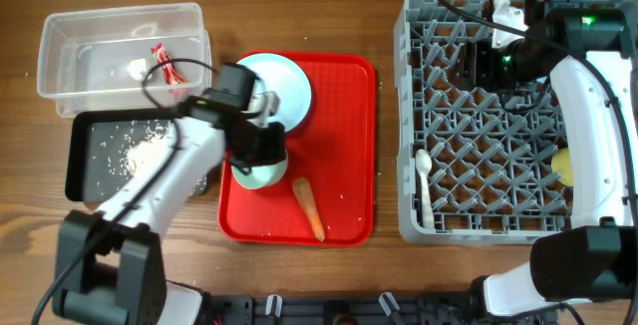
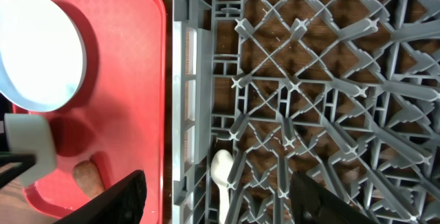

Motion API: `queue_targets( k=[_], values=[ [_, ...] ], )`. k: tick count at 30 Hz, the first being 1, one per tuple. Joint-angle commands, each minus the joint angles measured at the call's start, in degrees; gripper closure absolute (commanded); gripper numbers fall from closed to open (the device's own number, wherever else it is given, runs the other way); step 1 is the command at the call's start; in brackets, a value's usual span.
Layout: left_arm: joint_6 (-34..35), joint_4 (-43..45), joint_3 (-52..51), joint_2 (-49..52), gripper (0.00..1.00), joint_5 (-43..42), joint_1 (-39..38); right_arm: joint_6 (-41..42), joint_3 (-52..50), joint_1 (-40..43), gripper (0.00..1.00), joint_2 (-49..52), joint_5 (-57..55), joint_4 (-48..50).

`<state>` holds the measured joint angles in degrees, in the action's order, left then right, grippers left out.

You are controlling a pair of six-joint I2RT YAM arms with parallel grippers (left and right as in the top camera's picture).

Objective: Sort waste into correct bins and load items into the dishwasher rack
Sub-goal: 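Bring the empty green bowl back and set it on the red tray, then grasp the green bowl on the red tray with the right gripper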

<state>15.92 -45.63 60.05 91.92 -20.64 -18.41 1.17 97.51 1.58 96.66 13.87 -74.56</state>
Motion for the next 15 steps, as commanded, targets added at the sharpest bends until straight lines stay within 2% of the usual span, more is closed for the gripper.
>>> queue_targets(
  k=[1,5,6,9,12,15],
  values=[
    [10.1,3.3,0.0,2.6,0.96,10.3,-6.0,-1.0,0.0,-0.1,0.32,0.7,-0.4,-0.1],
    [12.5,4.1,0.0,3.6,0.94,10.2,-8.4,-1.0,0.0,-0.1,0.31,0.7,0.3,-0.1],
    [12.4,4.1,0.0,3.5,0.86,10.2,-8.4,-1.1,0.0,-0.1,0.31,0.7,1.4,0.0],
    [11.3,4.1,0.2,2.5,0.5,10.2,-8.0,-1.2,0.0,-0.2,0.3,0.7,2.8,0.0],
    [11.3,2.4,1.3,0.3,0.42,10.3,-6.7,-1.1,0.0,-1.3,0.3,0.7,3.0,0.0],
    [11.3,-0.7,2.6,-3.9,0.41,10.7,-4.2,-1.1,0.0,-4.8,0.31,0.7,3.0,0.2]
  ],
)
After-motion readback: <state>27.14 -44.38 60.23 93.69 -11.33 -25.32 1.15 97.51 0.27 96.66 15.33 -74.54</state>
